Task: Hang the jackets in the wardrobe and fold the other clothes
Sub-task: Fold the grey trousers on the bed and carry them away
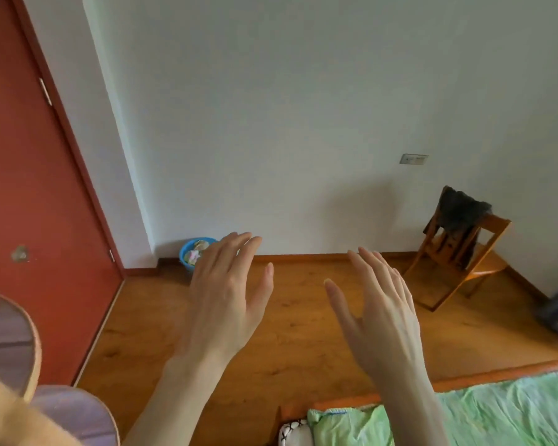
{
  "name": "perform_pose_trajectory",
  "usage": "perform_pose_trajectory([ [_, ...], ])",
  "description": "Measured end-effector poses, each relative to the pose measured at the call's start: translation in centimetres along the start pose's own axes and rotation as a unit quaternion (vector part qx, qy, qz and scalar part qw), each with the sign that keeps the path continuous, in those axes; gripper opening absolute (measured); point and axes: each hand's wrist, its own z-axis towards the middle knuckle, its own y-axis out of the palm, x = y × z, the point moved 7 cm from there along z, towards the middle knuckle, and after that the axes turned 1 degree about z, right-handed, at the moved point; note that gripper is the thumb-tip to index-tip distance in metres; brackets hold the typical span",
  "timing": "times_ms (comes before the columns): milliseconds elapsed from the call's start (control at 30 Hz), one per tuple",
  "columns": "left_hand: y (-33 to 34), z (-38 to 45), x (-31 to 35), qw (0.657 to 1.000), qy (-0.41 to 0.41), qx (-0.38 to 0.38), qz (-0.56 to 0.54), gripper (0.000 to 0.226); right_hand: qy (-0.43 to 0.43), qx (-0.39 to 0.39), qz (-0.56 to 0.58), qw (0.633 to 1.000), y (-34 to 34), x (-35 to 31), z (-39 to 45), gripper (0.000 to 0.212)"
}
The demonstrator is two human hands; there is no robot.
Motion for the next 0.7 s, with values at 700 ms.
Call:
perform_pose_trajectory([
  [700,28.0,28.7,-2.2,0.981,0.156,-0.091,-0.072,0.053,0.218,0.094,-0.039,0.971,14.4,18.3,22.9,0.066],
])
